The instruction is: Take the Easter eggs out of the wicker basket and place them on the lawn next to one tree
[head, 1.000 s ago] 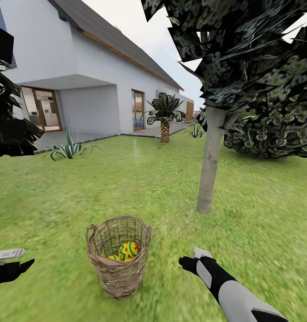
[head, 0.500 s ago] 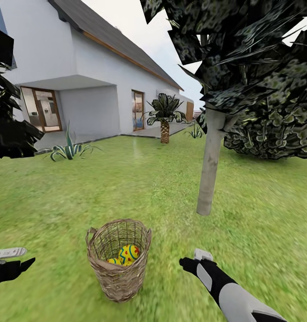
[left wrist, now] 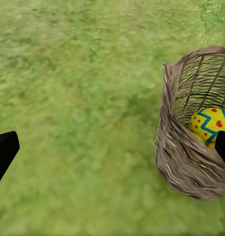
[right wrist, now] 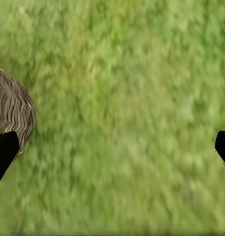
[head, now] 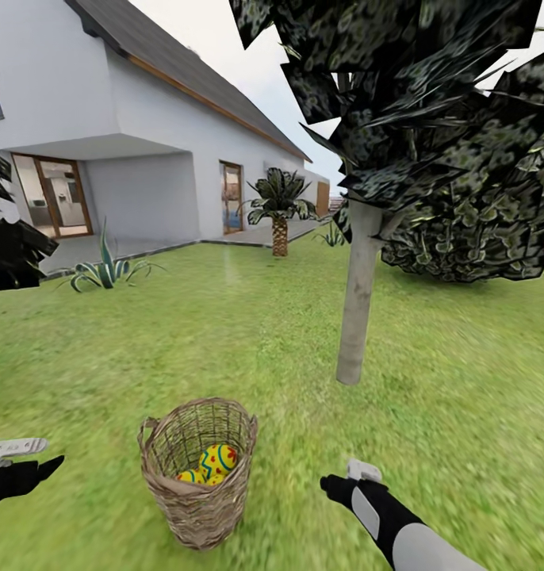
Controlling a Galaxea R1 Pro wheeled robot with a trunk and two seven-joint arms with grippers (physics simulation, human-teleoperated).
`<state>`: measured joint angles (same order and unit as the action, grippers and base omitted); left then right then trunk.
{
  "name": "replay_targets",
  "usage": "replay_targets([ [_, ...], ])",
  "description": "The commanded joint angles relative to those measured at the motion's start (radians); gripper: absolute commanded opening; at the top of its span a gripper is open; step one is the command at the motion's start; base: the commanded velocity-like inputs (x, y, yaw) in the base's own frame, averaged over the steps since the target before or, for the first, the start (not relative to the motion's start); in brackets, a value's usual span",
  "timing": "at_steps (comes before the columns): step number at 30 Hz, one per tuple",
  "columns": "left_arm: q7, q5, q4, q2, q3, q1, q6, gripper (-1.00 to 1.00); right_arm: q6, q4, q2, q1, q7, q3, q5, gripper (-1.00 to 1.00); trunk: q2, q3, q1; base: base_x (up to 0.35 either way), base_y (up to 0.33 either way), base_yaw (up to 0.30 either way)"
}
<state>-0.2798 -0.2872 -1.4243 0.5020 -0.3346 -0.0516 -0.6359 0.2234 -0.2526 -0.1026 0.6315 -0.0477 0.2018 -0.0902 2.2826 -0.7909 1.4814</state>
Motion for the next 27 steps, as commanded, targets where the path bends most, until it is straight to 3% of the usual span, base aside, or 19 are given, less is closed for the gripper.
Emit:
replay_targets([
  [1,-0.003,-0.004,-0.001,0.000,-0.002,-0.001,-0.007,1.00,-0.005,-0.002,0.000,-0.001,-0.005,-0.001,-0.010,1.00,-0.007,0.002,-0.004,0.000,0.000,-0.047],
  [14,0.075,-0.004,-0.013,-0.001,0.000,-0.001,-0.005,1.00,-0.063,0.002,-0.002,-0.008,-0.006,-0.005,-0.010,1.00,-0.098,0.043,-0.054,0.000,0.000,-0.010],
  [27,0.084,-0.004,-0.014,-0.006,0.000,-0.001,0.068,1.00,-0.063,0.001,-0.002,-0.009,-0.005,-0.006,-0.010,1.00,-0.189,0.084,-0.104,0.000,0.000,0.000],
])
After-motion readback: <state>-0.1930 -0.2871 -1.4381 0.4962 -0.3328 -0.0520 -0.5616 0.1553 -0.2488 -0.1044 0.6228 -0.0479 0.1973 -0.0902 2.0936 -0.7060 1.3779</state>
